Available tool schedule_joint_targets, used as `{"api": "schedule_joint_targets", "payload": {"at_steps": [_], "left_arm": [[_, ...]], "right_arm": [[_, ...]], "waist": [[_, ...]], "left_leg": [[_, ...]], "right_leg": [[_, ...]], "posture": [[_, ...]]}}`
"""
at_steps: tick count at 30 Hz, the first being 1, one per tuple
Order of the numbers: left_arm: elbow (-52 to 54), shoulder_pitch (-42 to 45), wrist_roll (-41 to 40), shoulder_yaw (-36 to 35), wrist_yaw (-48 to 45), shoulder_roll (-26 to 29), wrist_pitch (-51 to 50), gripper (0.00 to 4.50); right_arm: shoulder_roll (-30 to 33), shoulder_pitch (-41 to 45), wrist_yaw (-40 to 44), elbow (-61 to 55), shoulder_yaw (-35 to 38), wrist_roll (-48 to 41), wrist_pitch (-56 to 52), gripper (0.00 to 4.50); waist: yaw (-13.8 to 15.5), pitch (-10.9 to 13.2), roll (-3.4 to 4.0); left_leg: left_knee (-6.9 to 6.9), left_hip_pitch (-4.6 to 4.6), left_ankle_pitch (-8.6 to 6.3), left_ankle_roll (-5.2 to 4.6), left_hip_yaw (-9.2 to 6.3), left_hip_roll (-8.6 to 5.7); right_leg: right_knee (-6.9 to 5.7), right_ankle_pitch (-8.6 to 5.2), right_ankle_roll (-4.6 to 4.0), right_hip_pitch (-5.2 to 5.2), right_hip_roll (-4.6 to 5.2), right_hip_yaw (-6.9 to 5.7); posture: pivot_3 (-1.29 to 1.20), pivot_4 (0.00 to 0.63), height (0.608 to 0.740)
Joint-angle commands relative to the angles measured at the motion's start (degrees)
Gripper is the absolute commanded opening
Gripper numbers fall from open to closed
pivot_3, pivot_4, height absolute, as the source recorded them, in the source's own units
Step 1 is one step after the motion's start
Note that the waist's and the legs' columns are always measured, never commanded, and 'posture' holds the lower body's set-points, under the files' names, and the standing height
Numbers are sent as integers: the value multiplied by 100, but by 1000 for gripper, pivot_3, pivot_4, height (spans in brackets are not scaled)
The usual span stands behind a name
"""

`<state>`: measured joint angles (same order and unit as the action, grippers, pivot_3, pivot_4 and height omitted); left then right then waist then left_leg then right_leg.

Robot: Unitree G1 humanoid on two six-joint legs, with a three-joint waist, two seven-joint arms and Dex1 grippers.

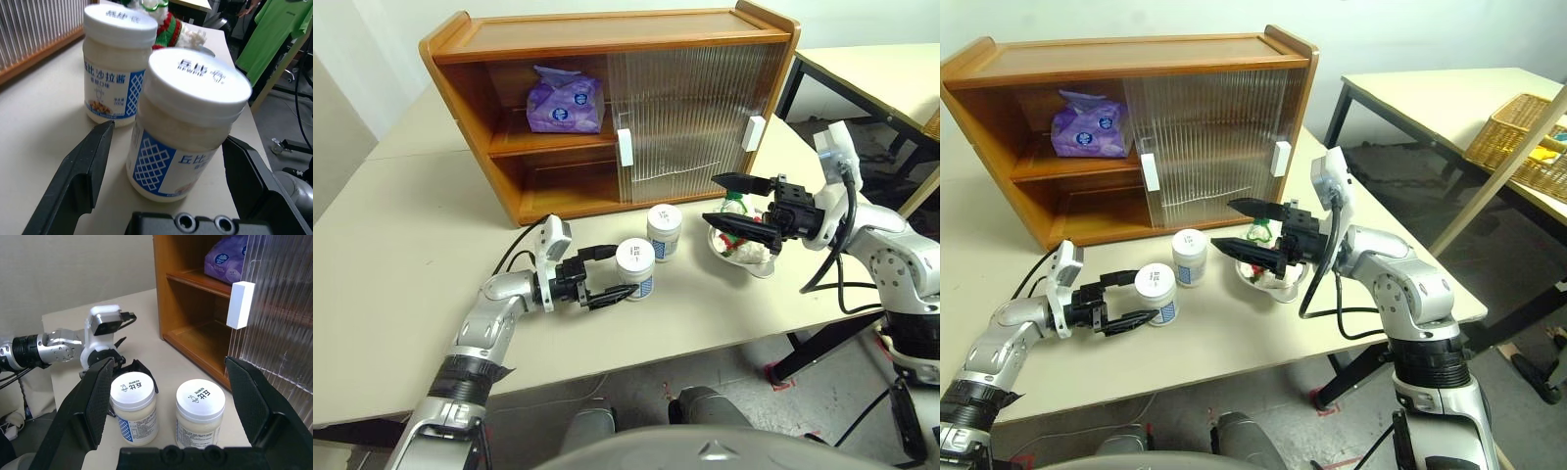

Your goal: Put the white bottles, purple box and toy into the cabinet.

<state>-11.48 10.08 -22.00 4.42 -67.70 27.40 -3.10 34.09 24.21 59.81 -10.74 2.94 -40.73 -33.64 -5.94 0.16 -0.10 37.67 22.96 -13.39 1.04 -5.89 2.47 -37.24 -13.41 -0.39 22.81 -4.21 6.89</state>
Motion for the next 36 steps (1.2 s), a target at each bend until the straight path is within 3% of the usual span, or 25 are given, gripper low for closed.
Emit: {"api": "schedule_joint_targets", "payload": {"at_steps": [1, 13, 16, 18, 19, 29, 36], "left_arm": [[-166, 57, 149, 114, -47, -67, 150, 4459], [-154, 109, 95, 103, -67, -66, 79, 4459], [-124, 86, 59, 72, -88, -26, 41, 3926], [-106, 75, 50, 69, -89, -13, 28, 3213], [-101, 71, 45, 67, -87, -9, 24, 3077], [148, 249, -126, -250, 445, -7, -373, 3077], [-682, 692, 97, -721, 1117, -21, -107, 3077]], "right_arm": [[63, -6, 12, -81, 52, -61, -81, 4500], [40, -28, -11, -106, 67, -44, -100, 4500], [27, -29, -10, -105, 59, -39, -87, 4500], [22, -26, -9, -101, 58, -38, -83, 4500], [20, -23, -9, -99, 57, -37, -81, 4500], [-38, 61, 3, -30, 16, -2, -56, 4500], [-91, 90, 2, 3, -14, 20, -44, 4500]], "waist": [[-2, 0, 0], [-29, 0, 0], [-33, 0, 0], [-34, 0, 0], [-35, 0, 0], [-44, 0, 0], [-37, 0, 0]], "left_leg": [[0, 0, 0, 0, 0, 0], [0, 1, 0, 0, 8, -7], [0, 1, 0, 0, 9, -7], [0, 1, 0, 0, 9, -7], [-1, 0, 0, 0, 8, -7], [-1, 0, 0, 0, 10, -8], [2, -3, 3, -5, 13, -9]], "right_leg": [[0, 0, 1, 0, 0, 1], [1, -3, 7, 0, 0, 1], [1, -3, 8, 0, 0, 2], [1, -4, 9, 0, 0, 2], [1, -4, 9, 0, 0, 2], [1, -4, 11, 0, -4, 2], [0, 0, 17, -5, -9, 6]], "posture": [[-178, 0, 740], [-179, 0, 740], [-179, 0, 740], [-179, 0, 740], [-179, 0, 740], [-166, 0, 740], [-160, 0, 740]]}}
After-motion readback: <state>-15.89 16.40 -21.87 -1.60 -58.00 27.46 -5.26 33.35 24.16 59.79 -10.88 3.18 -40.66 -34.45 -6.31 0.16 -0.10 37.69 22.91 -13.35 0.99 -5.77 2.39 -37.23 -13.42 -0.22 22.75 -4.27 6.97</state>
